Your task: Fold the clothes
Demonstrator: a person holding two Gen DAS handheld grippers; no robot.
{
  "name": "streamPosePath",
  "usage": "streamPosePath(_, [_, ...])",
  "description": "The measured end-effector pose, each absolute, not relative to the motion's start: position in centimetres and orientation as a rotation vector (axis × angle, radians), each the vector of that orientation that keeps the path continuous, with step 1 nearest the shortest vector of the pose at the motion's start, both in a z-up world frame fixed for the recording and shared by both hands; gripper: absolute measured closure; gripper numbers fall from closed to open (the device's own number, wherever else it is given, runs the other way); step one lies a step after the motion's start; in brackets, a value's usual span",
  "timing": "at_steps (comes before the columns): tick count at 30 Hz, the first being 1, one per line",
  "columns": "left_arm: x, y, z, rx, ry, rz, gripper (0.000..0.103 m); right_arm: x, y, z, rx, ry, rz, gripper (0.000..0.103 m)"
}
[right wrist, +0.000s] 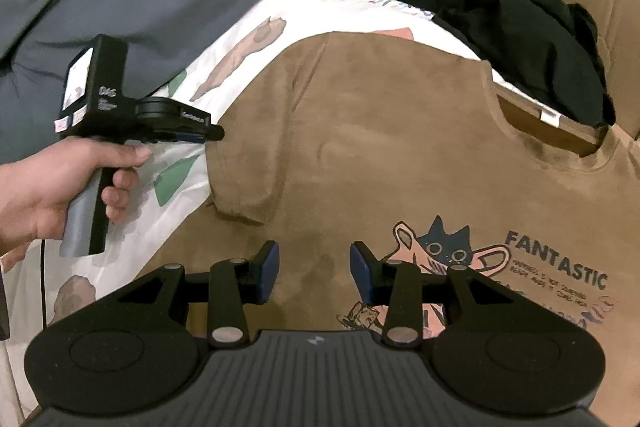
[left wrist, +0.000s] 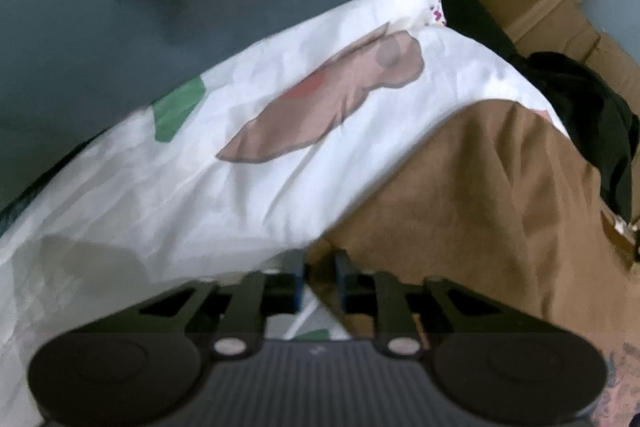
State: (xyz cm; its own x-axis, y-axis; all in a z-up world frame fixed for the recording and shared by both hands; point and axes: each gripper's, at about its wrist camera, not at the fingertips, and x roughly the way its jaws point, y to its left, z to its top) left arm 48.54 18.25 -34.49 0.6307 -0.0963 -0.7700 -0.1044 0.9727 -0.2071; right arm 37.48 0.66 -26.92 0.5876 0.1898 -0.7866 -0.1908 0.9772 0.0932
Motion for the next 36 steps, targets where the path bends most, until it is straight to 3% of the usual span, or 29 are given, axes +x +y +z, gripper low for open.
streamPosePath(20, [46.4,14.7,-26.7,-0.272,0.844,-0.316,0.099,37.2,1.6,-22.5,0.007,0.842,0.185,0.059])
streamPosePath(36, [46.0,14.4,-25.0,-0.395,0.825,-0.448,0.099,39.9,1.5,-22.1,0.1,0.756,0.23,0.059])
